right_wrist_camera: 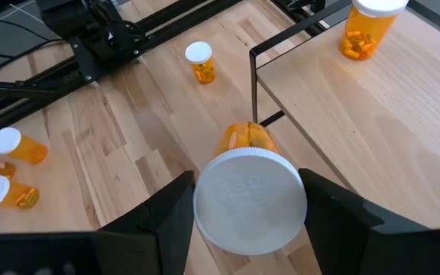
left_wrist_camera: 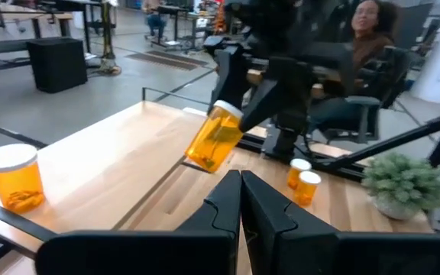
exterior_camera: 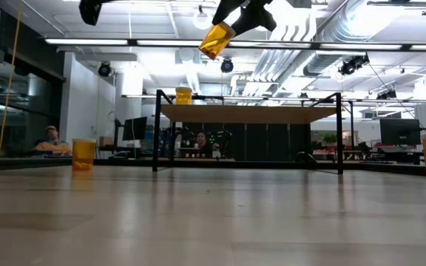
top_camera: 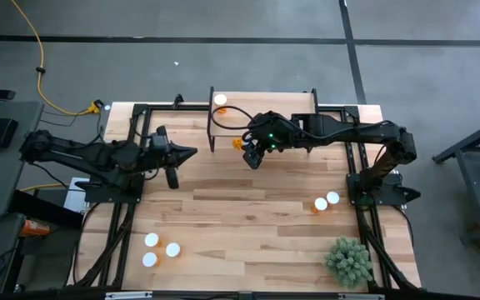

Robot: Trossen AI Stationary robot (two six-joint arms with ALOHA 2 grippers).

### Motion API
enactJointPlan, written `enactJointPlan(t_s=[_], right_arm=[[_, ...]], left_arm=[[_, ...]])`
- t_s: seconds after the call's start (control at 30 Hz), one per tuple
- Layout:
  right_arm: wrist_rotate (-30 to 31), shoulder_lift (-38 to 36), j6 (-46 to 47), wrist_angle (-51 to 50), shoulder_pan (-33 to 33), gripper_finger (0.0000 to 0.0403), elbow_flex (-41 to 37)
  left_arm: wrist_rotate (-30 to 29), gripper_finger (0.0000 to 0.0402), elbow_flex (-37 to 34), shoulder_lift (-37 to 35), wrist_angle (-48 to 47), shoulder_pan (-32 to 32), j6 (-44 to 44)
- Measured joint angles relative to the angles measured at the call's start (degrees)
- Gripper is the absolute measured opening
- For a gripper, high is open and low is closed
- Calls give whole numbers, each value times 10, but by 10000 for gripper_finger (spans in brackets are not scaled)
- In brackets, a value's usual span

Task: Pick and place medicine bottles onto shelf by color
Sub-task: Put the orange pill bottle on the shelf aligned with the other orange pill bottle

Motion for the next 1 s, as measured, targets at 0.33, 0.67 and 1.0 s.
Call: enactJointPlan(t_s=[0.33, 0.67, 1.0], right_arm=[[0, 0, 0, 0, 0, 197, 0], [-6, 0, -9, 4, 0, 197, 0], [-6, 0, -13, 4, 0, 197, 0]], left_arm=[[72, 0, 0, 39, 60, 75, 0], [161, 0, 0, 85, 118, 149, -2], [183, 0, 0, 126, 173, 181, -15]])
